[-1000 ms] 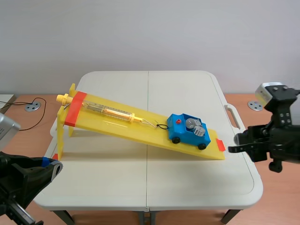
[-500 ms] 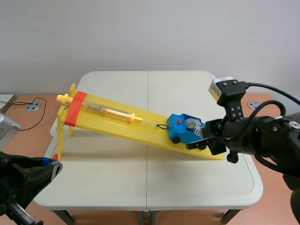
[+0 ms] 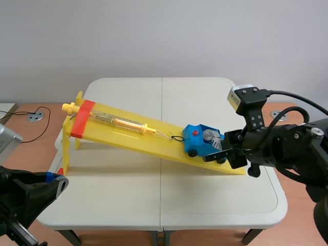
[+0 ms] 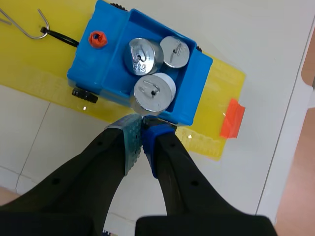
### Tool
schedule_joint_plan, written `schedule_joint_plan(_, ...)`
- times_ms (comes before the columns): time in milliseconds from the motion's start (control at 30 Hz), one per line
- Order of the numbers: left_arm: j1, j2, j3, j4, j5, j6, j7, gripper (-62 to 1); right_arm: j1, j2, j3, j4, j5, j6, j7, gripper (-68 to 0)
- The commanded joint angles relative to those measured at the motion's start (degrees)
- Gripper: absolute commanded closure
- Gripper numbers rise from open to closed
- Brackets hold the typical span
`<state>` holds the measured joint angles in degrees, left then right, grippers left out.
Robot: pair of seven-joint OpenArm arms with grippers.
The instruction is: Place the four metal weights on the blue cart on the ramp.
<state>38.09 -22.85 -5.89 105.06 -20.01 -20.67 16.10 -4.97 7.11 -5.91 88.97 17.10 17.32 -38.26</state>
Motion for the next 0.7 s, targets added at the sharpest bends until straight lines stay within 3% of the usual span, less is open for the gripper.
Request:
schedule_joint_plan(0, -1.1, 1.2, -0.9, 2.6, -4.2, -1.6, -5.5, -4.0, 4.7, 1.0, 1.5, 3.2, 2.0, -1.8, 3.1, -0.8)
schedule_joint_plan(267, -1.1, 1.2, -0.9, 2.6, -4.2, -1.6, -5.5, -4.0, 5.0, 1.0, 1.4, 2.9, 1.0, -4.5, 3.9, -0.8)
schedule_joint_plan(667, -1.1, 1.2, -0.9, 2.6, -4.2, -1.6, -5.5, -4.0, 8.4, 0.9, 1.4, -1.3, 0.9, -4.5, 5.4, -0.8)
